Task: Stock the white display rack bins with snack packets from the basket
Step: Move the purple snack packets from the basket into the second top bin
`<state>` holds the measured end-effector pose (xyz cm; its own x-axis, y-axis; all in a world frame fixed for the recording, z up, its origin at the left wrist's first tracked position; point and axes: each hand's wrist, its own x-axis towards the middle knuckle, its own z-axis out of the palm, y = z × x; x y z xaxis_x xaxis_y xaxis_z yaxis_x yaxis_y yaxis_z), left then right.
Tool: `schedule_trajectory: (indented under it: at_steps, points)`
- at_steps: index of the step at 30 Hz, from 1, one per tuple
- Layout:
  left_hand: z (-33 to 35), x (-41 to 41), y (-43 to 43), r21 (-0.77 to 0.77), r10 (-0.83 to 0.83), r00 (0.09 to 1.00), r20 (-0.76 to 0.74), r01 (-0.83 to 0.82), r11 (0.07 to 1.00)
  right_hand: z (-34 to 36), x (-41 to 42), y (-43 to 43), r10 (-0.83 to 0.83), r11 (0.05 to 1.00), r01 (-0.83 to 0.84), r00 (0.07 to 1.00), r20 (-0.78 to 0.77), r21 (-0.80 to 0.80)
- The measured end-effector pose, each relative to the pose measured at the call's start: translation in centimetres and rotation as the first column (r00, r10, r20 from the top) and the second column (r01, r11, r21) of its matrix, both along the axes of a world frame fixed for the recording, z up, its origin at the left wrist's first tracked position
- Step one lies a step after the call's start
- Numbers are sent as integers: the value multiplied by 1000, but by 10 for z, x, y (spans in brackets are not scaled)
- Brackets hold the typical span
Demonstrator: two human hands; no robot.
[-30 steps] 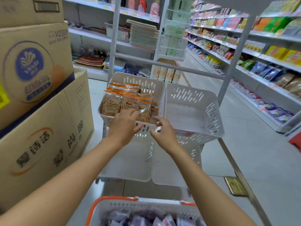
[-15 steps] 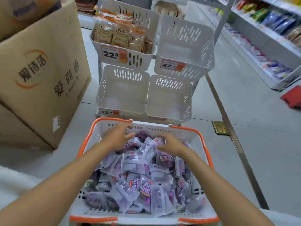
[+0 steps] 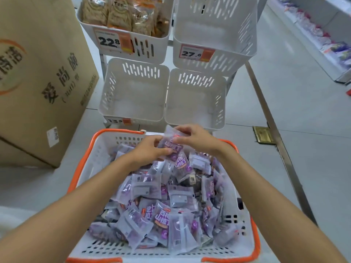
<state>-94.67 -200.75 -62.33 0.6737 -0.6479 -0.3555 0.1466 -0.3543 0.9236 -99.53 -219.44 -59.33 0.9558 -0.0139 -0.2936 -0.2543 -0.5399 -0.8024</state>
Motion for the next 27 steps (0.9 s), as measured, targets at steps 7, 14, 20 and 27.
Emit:
schedule_trajectory:
  at_steps: [7,14,20,27]
  points:
    - [-10,14,51,-17,281,932,-227,-293,956,-88,-13,46,49,926,-121,978,-205,-359]
    - [-5,9,65,-48,283,886,-367,-322,945,-79,-17,49,-7,965,-70,957,-290,-254]
    - [7,9,58,-149,287,835,-469,-395,906,-13,-20,51,-234,933,313,902,362,-177]
    - [36,17,22,-298,197,857,-475,-368,881,23,-19,64,-49,996,80,881,471,-46]
